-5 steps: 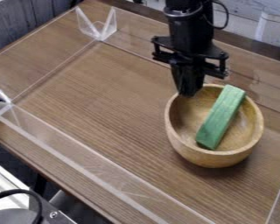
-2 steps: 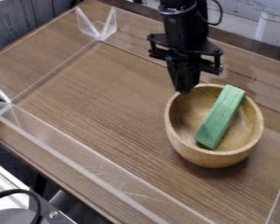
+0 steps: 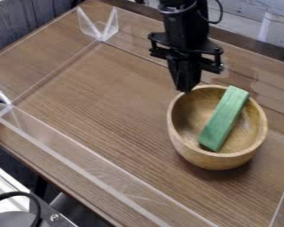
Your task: Put the green block in the brown bowl
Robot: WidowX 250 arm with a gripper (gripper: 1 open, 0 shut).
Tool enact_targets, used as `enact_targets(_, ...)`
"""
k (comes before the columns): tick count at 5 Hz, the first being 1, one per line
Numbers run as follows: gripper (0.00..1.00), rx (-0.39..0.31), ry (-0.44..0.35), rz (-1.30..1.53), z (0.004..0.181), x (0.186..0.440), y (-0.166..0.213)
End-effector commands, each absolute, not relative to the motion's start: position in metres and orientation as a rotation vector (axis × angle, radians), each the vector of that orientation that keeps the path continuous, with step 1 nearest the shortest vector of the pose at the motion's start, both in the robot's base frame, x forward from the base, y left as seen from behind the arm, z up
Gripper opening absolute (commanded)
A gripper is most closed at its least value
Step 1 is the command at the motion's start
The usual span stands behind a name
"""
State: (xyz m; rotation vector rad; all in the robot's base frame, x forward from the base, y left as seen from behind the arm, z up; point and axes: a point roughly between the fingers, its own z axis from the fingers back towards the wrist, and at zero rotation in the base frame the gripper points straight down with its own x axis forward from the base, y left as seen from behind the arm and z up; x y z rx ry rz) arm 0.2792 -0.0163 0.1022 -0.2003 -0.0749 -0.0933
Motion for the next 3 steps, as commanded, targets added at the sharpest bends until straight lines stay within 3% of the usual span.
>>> enact_targets(1,0.0,-0.195,-0.134,-0.088,0.1143,0.2904,-0.012)
enact_targets(3,0.0,-0.194,-0.131,-0.083,0.1086,0.2927,-0.0092)
